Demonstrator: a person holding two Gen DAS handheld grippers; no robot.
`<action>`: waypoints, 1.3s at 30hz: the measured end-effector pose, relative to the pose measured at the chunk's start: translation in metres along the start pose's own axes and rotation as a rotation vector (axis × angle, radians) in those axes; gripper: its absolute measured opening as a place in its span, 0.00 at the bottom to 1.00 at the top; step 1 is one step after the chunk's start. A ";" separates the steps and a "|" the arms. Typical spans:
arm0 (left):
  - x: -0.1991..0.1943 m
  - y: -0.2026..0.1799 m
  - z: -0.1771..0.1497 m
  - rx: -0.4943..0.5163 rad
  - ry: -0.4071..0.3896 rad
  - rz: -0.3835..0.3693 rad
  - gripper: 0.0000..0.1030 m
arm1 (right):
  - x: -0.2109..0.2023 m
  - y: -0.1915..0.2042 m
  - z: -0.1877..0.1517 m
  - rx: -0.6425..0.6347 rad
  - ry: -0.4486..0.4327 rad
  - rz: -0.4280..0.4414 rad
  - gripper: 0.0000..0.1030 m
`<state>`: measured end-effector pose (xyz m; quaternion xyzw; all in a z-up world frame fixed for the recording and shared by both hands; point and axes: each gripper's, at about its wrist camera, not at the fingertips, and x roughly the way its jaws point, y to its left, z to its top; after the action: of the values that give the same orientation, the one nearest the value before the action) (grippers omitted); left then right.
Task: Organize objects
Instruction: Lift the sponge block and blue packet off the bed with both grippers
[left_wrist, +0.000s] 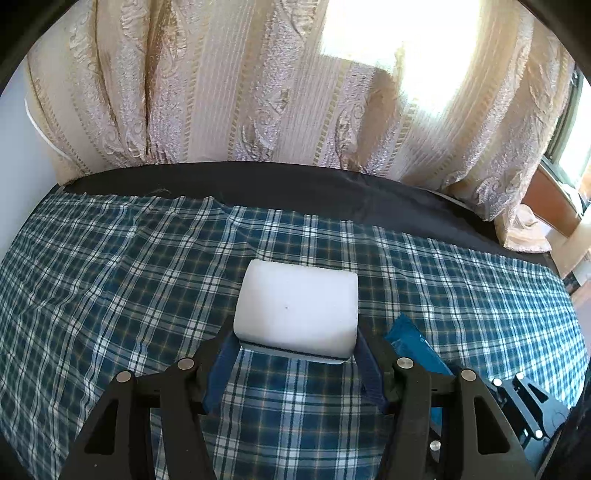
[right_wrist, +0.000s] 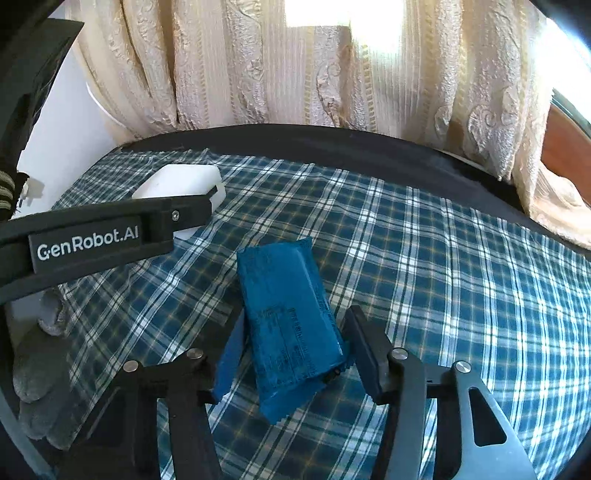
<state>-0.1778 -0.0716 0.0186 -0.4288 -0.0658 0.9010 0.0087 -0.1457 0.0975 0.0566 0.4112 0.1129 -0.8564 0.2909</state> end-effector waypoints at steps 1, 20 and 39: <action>-0.001 -0.002 0.000 0.004 -0.003 -0.002 0.61 | -0.001 0.000 -0.001 0.005 0.000 0.001 0.52; -0.036 -0.034 -0.003 0.072 -0.064 -0.065 0.61 | -0.062 -0.025 -0.049 0.154 -0.015 -0.013 0.48; -0.062 -0.053 -0.007 0.116 -0.109 -0.109 0.61 | -0.059 -0.018 -0.062 0.115 0.033 -0.068 0.51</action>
<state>-0.1356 -0.0230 0.0688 -0.3736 -0.0370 0.9235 0.0791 -0.0873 0.1633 0.0619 0.4373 0.0820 -0.8640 0.2357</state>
